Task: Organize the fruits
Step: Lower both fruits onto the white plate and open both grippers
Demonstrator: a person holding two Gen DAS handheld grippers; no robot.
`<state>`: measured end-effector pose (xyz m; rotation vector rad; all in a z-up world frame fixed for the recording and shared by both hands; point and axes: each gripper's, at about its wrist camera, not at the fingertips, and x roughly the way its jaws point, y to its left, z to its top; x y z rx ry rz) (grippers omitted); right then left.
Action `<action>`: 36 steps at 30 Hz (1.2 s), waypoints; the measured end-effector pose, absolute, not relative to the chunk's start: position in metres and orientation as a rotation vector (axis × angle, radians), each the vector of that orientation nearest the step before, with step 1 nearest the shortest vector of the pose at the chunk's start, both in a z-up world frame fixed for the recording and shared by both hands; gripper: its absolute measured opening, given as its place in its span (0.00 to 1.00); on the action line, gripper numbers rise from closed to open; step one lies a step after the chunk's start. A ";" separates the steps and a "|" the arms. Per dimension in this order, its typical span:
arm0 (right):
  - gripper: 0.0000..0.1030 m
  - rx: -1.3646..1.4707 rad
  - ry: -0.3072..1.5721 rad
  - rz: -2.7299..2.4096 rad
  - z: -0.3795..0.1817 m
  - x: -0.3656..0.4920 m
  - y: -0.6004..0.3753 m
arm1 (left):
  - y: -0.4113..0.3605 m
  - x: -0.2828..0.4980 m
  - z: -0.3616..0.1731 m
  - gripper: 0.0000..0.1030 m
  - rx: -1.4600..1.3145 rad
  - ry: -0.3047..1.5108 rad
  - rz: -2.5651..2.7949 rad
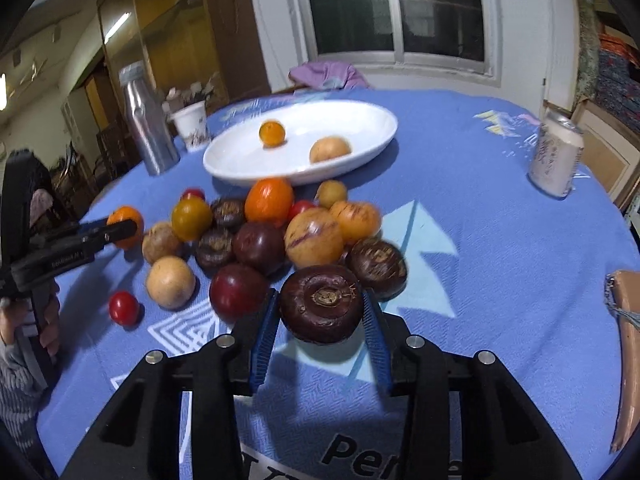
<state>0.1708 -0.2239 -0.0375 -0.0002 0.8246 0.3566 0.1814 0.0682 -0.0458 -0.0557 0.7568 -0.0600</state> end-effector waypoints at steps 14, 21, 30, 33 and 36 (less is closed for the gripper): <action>0.41 0.116 0.726 0.367 0.043 0.268 -0.214 | 0.014 0.280 0.014 0.46 -0.047 0.750 -0.107; 0.41 0.117 0.807 0.342 0.002 0.346 -0.175 | 0.008 0.324 -0.019 0.46 -0.046 0.805 -0.097; 0.42 0.113 0.866 0.336 -0.028 0.373 -0.168 | 0.025 0.334 -0.025 0.66 -0.065 0.803 -0.095; 0.42 0.144 0.853 0.350 -0.018 0.371 -0.174 | 0.024 0.327 -0.018 0.67 -0.058 0.779 -0.097; 0.42 0.161 0.805 0.366 0.007 0.354 -0.178 | 0.025 0.316 -0.011 0.72 -0.049 0.756 -0.085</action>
